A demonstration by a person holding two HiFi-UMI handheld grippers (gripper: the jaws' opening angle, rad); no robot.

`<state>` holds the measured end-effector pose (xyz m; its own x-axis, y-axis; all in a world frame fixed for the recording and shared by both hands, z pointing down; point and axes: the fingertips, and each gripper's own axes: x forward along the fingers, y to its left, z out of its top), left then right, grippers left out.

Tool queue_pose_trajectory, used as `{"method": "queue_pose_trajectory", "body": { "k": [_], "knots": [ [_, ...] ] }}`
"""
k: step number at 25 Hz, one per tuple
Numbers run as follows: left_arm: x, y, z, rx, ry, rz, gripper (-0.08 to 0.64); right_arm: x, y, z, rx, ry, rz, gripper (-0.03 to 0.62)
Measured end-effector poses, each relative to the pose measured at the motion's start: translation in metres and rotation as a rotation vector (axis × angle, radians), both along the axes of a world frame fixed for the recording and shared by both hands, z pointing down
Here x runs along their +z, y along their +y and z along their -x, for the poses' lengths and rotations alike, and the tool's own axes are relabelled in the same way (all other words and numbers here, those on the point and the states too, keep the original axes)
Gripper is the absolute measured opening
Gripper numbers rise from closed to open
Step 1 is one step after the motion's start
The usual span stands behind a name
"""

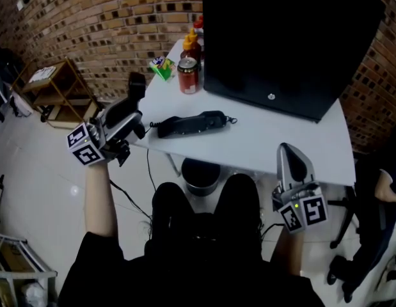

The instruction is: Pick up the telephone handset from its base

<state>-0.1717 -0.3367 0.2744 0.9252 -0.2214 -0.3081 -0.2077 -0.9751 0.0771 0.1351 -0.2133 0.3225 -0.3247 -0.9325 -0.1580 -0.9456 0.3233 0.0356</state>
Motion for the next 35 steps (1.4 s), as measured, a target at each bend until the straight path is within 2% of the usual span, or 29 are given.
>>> {"method": "queue_pose_trajectory", "body": {
  "k": [11, 35],
  "knots": [
    [-0.004, 0.01, 0.013, 0.002, 0.054, 0.015, 0.255, -0.005, 0.003, 0.002, 0.007, 0.009, -0.028, 0.008],
    [0.002, 0.006, 0.011, 0.007, 0.069, 0.021, 0.255, 0.003, 0.0, 0.0, -0.002, -0.002, -0.026, 0.006]
  ]
}}
